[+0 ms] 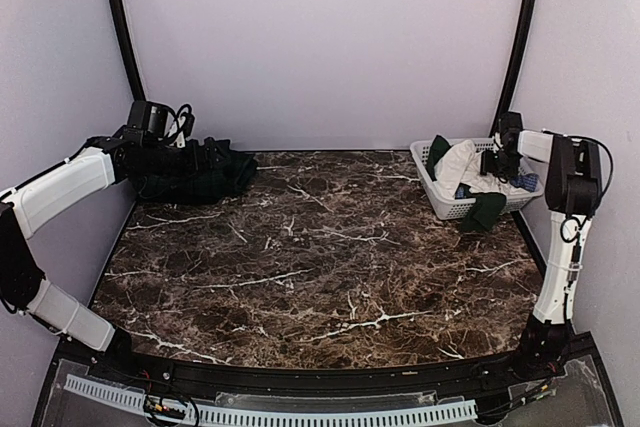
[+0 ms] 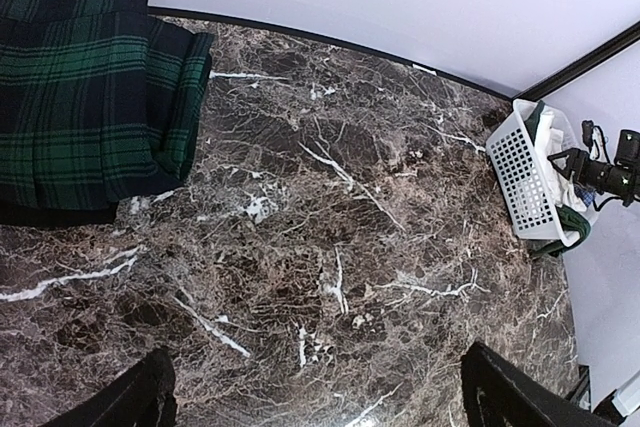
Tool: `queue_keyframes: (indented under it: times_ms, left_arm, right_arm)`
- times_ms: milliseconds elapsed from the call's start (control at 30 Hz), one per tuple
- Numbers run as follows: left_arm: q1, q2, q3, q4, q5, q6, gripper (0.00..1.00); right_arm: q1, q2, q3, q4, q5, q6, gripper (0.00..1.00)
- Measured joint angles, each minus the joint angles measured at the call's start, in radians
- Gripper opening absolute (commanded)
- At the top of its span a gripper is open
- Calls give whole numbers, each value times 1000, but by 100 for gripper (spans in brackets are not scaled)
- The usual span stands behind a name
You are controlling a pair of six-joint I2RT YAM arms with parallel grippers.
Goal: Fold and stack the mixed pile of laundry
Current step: Pick up the crumpled T-shirt from the bin.
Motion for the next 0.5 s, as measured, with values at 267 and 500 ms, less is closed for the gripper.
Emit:
queue_keyframes:
  times_ms: [267, 500]
  left_arm:
    - [0, 0, 0, 0, -2, -1, 99]
    - [0, 0, 1, 5, 9, -7, 99]
  right_arm:
    - [-4, -18, 18, -39, -36, 1, 2]
    - [21, -222, 18, -92, -89, 0, 0]
